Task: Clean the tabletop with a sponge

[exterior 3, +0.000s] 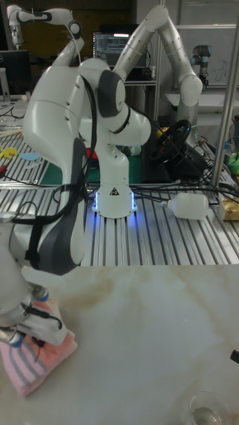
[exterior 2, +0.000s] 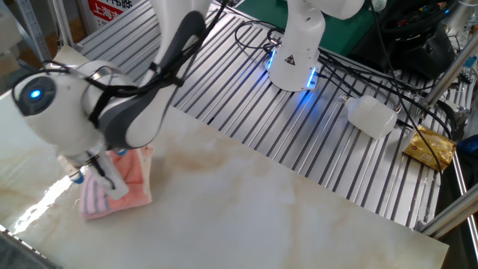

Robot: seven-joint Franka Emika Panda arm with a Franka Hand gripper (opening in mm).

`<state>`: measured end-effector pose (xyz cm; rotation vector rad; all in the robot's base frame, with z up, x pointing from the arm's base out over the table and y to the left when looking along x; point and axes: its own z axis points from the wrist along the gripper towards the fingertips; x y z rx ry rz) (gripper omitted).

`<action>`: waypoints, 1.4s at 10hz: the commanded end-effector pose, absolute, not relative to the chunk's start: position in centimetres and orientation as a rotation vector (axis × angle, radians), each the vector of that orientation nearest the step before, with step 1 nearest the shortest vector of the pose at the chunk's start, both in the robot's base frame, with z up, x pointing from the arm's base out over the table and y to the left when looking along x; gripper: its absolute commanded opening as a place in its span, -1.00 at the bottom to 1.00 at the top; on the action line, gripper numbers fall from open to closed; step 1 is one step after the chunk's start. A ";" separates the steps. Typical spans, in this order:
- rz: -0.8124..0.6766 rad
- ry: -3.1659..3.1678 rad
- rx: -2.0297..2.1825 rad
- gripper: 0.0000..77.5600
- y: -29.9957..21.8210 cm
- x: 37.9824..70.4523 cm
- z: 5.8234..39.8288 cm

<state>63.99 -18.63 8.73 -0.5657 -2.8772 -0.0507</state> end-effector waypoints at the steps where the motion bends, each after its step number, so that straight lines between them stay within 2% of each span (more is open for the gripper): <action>1: 0.020 -2.855 -0.583 -0.97 -17.9 60.7 8.8; 5: 0.043 -2.859 -0.538 -0.97 -18.9 57.6 9.6; 7: 0.072 -2.869 -0.523 -0.97 -19.9 57.1 10.0; 11: 0.052 -2.899 -0.460 -0.97 -23.8 61.0 8.4; 14: 0.059 -2.902 -0.429 -0.97 -25.3 64.3 8.6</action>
